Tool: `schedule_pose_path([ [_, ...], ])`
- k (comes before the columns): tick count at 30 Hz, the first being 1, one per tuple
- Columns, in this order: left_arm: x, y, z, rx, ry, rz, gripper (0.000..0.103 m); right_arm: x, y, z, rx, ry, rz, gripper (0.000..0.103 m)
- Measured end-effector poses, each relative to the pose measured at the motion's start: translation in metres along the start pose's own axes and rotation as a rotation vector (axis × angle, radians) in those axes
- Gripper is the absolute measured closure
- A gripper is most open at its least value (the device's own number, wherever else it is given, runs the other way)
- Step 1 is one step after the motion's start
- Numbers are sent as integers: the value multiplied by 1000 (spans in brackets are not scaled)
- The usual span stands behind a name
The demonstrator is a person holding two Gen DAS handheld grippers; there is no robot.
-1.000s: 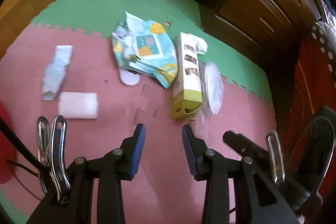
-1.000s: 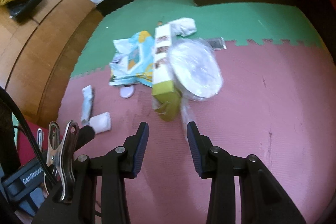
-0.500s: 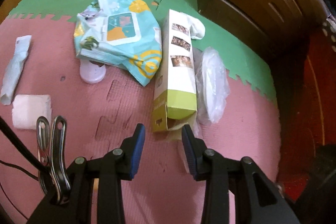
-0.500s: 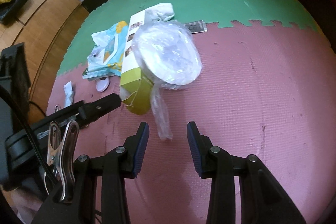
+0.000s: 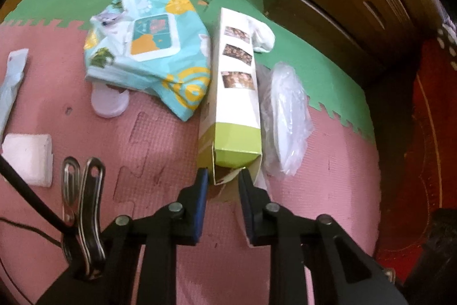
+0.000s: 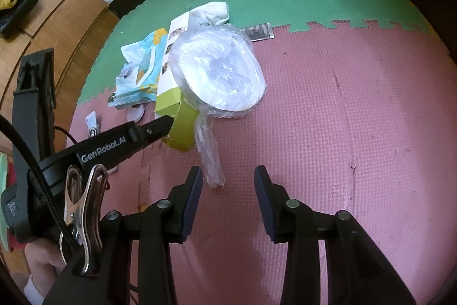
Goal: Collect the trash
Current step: 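Close the left tool on the green end of the white box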
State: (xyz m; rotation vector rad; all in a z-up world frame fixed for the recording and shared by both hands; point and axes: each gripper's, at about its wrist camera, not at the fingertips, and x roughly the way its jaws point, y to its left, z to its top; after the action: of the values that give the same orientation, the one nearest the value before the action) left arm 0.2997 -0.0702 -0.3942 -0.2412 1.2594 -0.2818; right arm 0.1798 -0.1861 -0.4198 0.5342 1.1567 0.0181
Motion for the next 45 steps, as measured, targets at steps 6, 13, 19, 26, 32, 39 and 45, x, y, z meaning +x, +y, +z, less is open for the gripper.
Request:
schedule_pose_path([
  [6, -5, 12, 1, -67, -19, -38, 78, 0, 1, -1, -5, -4, 10, 63],
  [13, 2, 3, 7, 13, -22, -9, 78, 1, 1, 1, -10, -8, 13, 63],
  [19, -6, 13, 2, 23, -2, -21, 83, 2, 4, 11, -18, -12, 17, 63],
  [26, -22, 35, -8, 37, 12, 17, 84, -5, 30, 57, -93, -75, 76, 63],
  [32, -47, 53, -16, 64, 9, 38, 83, 5, 51, 87, -148, -75, 111, 63],
  [39, -63, 41, -10, 76, -62, -27, 46, 32, 72, 126, -261, -65, 71, 62],
  [45, -30, 23, -4, 126, 2, 0, 45, 56, 73, 163, -234, -25, 69, 49],
])
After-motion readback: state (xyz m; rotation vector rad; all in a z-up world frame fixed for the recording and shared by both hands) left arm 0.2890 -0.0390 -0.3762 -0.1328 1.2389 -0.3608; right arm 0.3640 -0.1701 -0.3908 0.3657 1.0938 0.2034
